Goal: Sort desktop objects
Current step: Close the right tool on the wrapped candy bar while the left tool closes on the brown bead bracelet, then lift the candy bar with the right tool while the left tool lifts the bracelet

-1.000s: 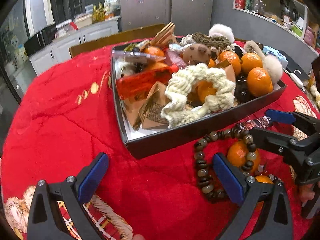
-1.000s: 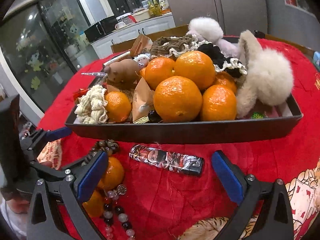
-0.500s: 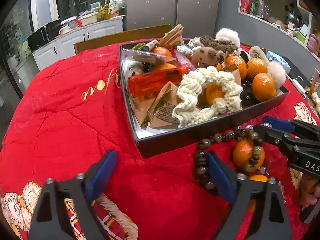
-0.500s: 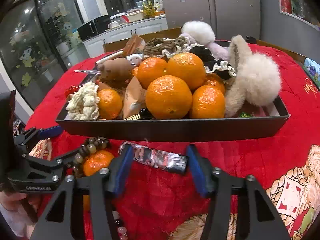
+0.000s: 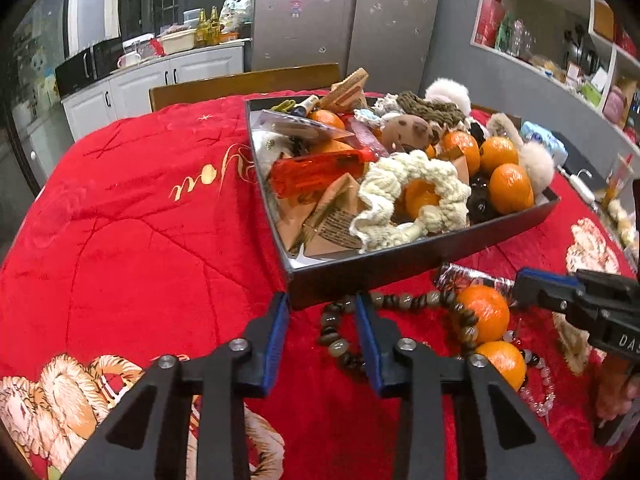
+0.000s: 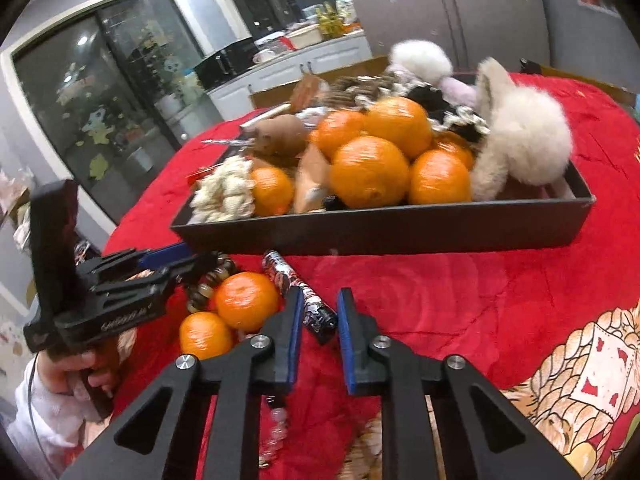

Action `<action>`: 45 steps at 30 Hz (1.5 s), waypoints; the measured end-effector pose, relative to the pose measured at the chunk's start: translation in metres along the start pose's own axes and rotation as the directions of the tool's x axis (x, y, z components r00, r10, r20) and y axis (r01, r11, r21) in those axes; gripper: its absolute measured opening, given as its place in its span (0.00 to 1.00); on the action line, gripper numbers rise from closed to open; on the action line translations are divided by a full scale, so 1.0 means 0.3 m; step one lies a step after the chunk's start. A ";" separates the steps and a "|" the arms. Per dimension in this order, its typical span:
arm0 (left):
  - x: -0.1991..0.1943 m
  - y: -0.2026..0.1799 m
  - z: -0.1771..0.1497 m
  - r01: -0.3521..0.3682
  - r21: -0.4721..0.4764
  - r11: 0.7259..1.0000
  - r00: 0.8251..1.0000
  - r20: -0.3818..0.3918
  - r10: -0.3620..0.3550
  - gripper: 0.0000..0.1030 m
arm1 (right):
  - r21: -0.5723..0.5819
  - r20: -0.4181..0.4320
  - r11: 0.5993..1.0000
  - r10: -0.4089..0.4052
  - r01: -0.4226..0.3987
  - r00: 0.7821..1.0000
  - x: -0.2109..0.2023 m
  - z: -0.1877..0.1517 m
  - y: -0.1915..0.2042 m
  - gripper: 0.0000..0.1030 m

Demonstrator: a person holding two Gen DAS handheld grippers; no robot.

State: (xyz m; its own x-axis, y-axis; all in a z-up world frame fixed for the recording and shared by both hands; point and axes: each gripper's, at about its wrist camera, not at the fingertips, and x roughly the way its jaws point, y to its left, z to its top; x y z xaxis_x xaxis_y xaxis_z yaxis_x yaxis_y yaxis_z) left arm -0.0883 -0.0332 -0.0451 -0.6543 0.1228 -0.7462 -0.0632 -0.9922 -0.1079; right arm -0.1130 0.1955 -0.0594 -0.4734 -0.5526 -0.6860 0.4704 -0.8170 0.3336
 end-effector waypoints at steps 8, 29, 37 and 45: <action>-0.031 0.022 -0.007 0.006 -0.014 1.000 1.000 0.019 -0.006 0.17 | -0.002 0.018 1.000 0.029 -0.029 0.999 -0.033 0.001 0.021 0.12; -0.044 0.022 0.006 -0.024 0.015 1.000 0.999 0.036 0.023 0.02 | 0.026 0.110 0.999 0.027 -0.030 0.994 -0.132 0.056 0.012 0.11; -0.017 -0.005 -0.021 -0.094 0.016 0.995 0.995 -0.036 0.095 0.35 | 0.023 0.096 0.999 0.030 -0.032 0.995 -0.112 0.063 0.012 0.11; -0.028 -0.014 -0.019 -0.050 0.051 0.997 0.999 -0.009 0.051 0.12 | 0.033 0.077 0.999 0.038 -0.041 0.996 -0.095 0.063 -0.002 0.11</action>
State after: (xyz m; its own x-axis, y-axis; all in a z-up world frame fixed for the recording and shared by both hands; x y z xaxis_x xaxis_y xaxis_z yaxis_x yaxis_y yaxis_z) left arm -0.0781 -0.0300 -0.0421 -0.6496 0.0723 -0.7568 -0.0686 -0.9970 -0.0363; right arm -0.1137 0.2086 -0.0279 -0.5110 -0.5947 -0.6207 0.4645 -0.7986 0.3827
